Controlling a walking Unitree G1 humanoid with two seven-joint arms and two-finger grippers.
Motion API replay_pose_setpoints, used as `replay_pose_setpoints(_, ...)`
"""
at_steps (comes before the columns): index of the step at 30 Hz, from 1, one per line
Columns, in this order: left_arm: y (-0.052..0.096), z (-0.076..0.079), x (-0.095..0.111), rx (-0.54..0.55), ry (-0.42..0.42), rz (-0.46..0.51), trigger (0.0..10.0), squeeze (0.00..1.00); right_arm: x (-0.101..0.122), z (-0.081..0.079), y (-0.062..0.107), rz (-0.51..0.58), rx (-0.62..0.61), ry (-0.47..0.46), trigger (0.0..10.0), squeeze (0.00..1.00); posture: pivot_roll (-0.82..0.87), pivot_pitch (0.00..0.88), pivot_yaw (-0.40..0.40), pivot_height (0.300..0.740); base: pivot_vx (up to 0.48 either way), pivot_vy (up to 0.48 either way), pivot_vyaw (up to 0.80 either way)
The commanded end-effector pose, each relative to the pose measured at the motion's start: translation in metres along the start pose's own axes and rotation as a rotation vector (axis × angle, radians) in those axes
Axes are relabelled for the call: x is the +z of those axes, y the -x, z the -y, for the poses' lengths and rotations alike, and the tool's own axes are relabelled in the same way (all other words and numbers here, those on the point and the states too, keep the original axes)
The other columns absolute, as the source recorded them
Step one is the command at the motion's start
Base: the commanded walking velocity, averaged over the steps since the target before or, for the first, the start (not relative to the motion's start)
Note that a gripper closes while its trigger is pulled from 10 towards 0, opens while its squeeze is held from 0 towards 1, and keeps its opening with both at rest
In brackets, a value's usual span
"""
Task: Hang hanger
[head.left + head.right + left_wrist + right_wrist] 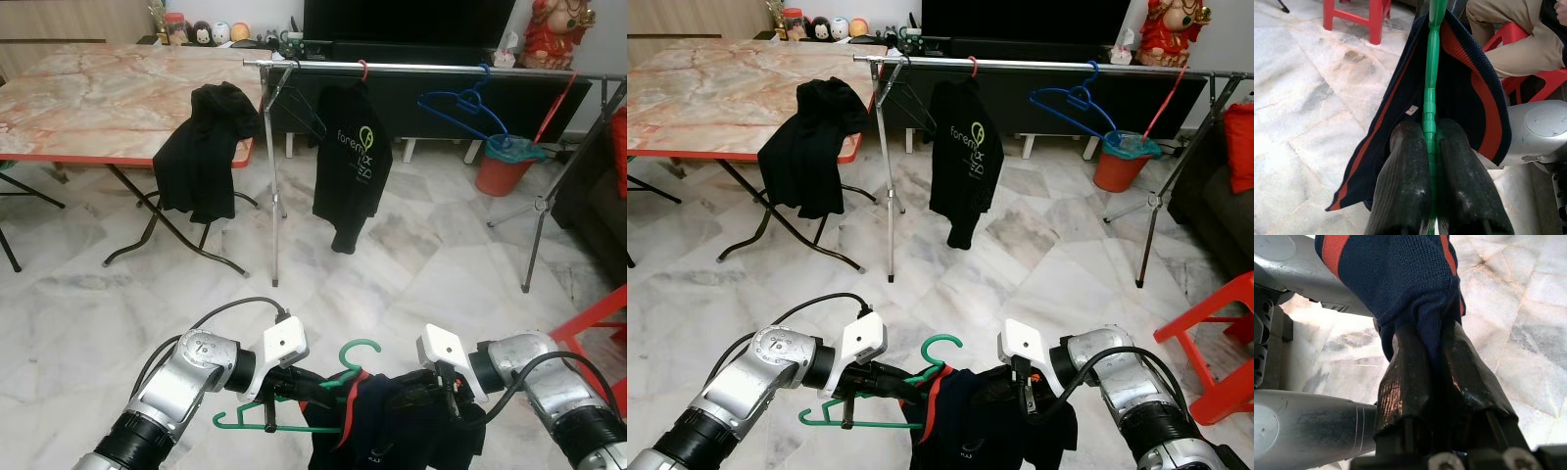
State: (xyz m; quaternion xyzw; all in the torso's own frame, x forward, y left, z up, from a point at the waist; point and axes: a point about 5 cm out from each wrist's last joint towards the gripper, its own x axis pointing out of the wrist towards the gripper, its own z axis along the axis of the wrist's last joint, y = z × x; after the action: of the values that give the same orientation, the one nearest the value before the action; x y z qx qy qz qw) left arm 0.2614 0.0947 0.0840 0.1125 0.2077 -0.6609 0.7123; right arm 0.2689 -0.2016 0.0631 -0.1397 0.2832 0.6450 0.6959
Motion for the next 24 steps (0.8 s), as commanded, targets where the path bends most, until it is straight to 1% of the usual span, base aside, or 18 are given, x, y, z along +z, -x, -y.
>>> replay_pose_setpoints(1,0.0001,-0.0054,0.0172,0.022,-0.05,0.049,10.0,0.0,-0.0014,-0.005,-0.0081,-0.014,0.047,0.015,0.0,0.0,-0.08,0.0,-0.03,0.74,0.0,0.0,0.0)
replay_pose_setpoints(4,-0.0012,-0.0065,0.0165,0.033,-0.063,0.043,10.0,0.0,-0.0005,-0.0052,-0.0099,-0.016,0.049,0.021,0.0,0.0,-0.09,0.0,-0.028,0.74,0.0,0.0,0.0)
replay_pose_setpoints(5,-0.0015,-0.0074,0.0164,0.042,-0.068,0.044,10.0,0.65,-0.0003,-0.0051,-0.0102,-0.017,0.049,0.023,0.0,0.0,-0.09,0.0,-0.028,0.74,0.0,0.0,0.0)
replay_pose_setpoints(6,-0.0017,-0.0092,0.0164,0.055,-0.063,0.048,10.0,1.0,0.0,-0.0049,-0.0103,-0.021,0.051,0.026,0.0,0.0,-0.09,0.0,-0.028,0.74,0.0,0.0,0.0)
replay_pose_setpoints(9,-0.0019,-0.0104,0.0163,0.059,-0.053,0.052,10.0,1.0,0.0001,-0.0048,-0.0103,-0.024,0.052,0.029,0.0,0.0,-0.08,0.0,-0.034,0.74,0.0,0.0,0.0)
replay_pose_setpoints(18,-0.0001,-0.0117,0.0161,0.058,-0.063,0.043,10.0,1.0,0.0018,-0.0026,-0.0086,-0.041,0.05,0.042,0.0,0.0,-0.08,0.0,-0.038,0.74,0.0,0.0,0.0)
replay_pose_setpoints(24,0.0081,-0.0154,0.0146,0.045,-0.086,0.0,10.0,1.0,0.0013,-0.0015,-0.0077,-0.063,0.044,0.051,0.0,0.0,-0.08,0.0,-0.04,0.74,0.0,0.0,0.0)
